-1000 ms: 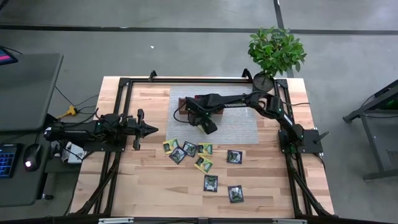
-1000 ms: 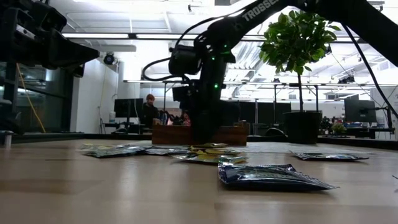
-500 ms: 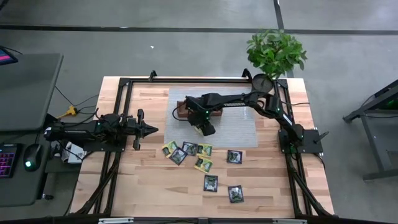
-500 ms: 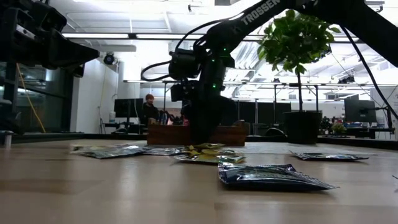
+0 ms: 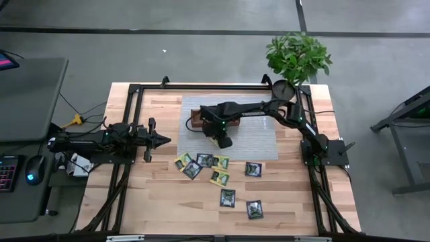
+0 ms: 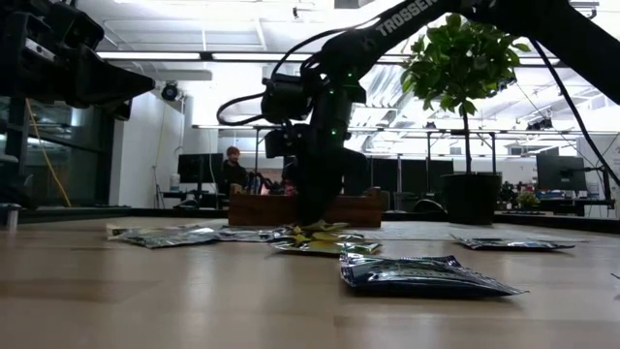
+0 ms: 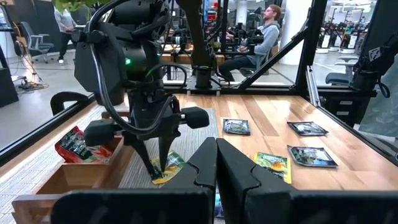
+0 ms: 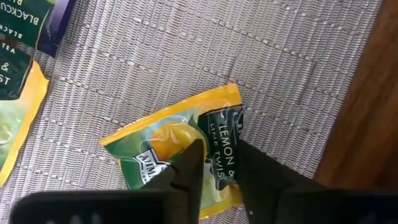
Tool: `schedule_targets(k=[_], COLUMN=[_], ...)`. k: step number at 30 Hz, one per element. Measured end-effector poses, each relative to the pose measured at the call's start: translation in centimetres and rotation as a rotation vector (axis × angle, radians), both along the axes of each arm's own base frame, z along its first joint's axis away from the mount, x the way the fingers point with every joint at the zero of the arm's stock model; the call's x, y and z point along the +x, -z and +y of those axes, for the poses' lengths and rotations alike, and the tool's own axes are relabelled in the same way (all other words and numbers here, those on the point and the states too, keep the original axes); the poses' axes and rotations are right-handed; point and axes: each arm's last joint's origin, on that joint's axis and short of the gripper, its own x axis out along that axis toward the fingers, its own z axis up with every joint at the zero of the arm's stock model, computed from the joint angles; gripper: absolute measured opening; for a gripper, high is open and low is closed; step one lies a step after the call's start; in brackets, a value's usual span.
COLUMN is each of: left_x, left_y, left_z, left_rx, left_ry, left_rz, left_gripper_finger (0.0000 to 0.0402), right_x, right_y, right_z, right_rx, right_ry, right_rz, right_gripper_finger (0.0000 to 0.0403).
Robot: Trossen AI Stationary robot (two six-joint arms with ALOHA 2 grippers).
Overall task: Pick & Place Tea
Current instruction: Put the yellow tea bag into the right section of the wooden organizer
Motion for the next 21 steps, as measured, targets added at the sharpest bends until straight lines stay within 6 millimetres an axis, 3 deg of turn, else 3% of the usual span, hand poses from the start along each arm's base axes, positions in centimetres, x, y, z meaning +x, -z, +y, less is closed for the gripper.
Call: schedule_targets(k=[6,13,21], left_x=[0.0,0.0,0.0], left_y=[0.0,0.0,0.0], left_z=[0.0,0.0,0.0], left_rx=[0.0,0.0,0.0], left_ry=[0.0,0.0,0.0], left_rz=[0.0,0.0,0.0], left_gripper_finger=[0.0,0.0,0.0], right_x=[0.3,0.9,1.0], right_y=[-0.7,-2.1,-5.5], right_z=[-0.2,-0.5,0.6], right_rx=[-0.018,-0.07,-0.102], right_ry=[0.054,0.066,0.104], right_rz=[0.0,-0.023,-0.109], right_gripper_finger=[0.0007,0.0003,0.0002])
